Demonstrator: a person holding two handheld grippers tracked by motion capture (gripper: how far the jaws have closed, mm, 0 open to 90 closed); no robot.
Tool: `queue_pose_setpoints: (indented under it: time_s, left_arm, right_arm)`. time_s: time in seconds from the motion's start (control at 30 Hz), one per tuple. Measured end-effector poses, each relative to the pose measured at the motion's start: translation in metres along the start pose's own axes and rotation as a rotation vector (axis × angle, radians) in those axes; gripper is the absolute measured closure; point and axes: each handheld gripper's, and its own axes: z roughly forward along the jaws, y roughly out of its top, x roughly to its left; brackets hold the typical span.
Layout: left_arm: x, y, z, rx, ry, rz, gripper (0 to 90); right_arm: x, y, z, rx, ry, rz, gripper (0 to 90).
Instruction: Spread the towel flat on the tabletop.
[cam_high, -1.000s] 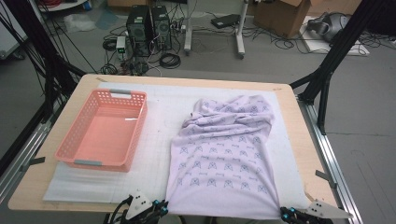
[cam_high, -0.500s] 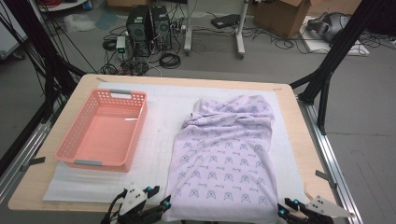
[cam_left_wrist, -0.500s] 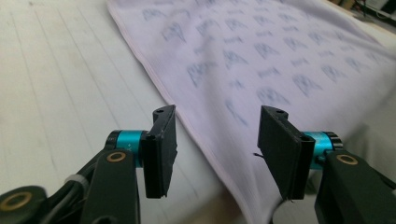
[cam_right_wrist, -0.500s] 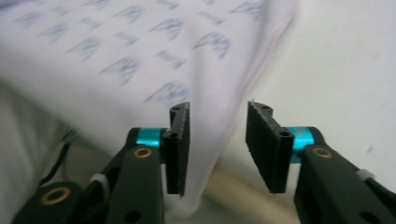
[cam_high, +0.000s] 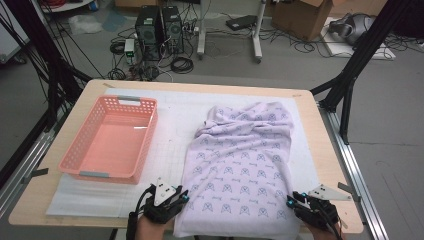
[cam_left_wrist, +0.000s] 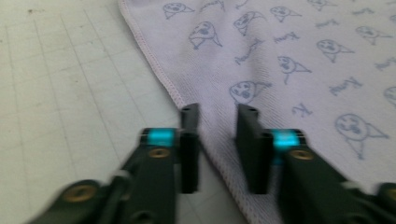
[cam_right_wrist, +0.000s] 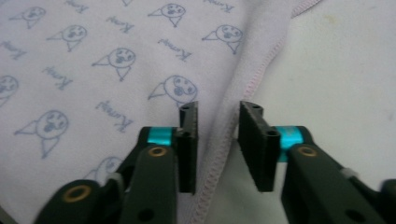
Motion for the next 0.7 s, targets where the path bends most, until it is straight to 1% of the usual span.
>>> queue_pose_setpoints:
  time_s: [0.03, 0.1, 0.13, 0.2, 0.3, 0.43, 0.47, 0.5, 0.63, 0.7]
  left_arm:
    - [-0.001, 0.000, -0.001, 0.005, -0.001, 0.000, 86.5]
    - [0.000, 0.000, -0.003, 0.014, -0.017, -0.013, 87.2]
    - [0.000, -0.001, -0.005, 0.014, -0.025, -0.020, 87.3]
    - [-0.001, -0.004, -0.010, 0.015, -0.042, -0.010, 87.3]
    - [0.000, -0.010, -0.021, -0.003, -0.064, -0.015, 87.4]
    - [0.003, -0.018, -0.034, -0.016, -0.083, -0.022, 87.4]
    - [0.004, -0.020, -0.036, -0.022, -0.091, -0.021, 87.4]
    - [0.004, -0.022, -0.039, -0.022, -0.100, -0.010, 87.4]
    - [0.004, -0.028, -0.048, -0.041, -0.143, 0.023, 87.7]
    - [0.005, -0.031, -0.051, -0.048, -0.159, 0.019, 87.7]
  right_arm:
    - [-0.001, -0.001, -0.001, 0.001, 0.028, 0.000, 85.1]
    - [0.002, -0.001, -0.003, 0.007, 0.026, -0.020, 86.0]
    - [0.002, -0.002, -0.004, 0.009, 0.035, -0.020, 86.2]
    - [0.002, -0.004, -0.007, 0.013, 0.050, -0.025, 86.3]
    - [0.003, -0.011, -0.015, 0.002, 0.075, -0.024, 86.3]
    - [0.002, -0.022, -0.026, -0.005, 0.102, -0.033, 86.3]
    - [0.001, -0.025, -0.028, -0.008, 0.111, -0.031, 86.3]
    - [0.001, -0.027, -0.030, -0.013, 0.120, -0.030, 86.4]
    - [0.000, -0.035, -0.038, -0.013, 0.151, -0.057, 86.5]
    - [-0.001, -0.038, -0.042, -0.019, 0.173, -0.068, 86.5]
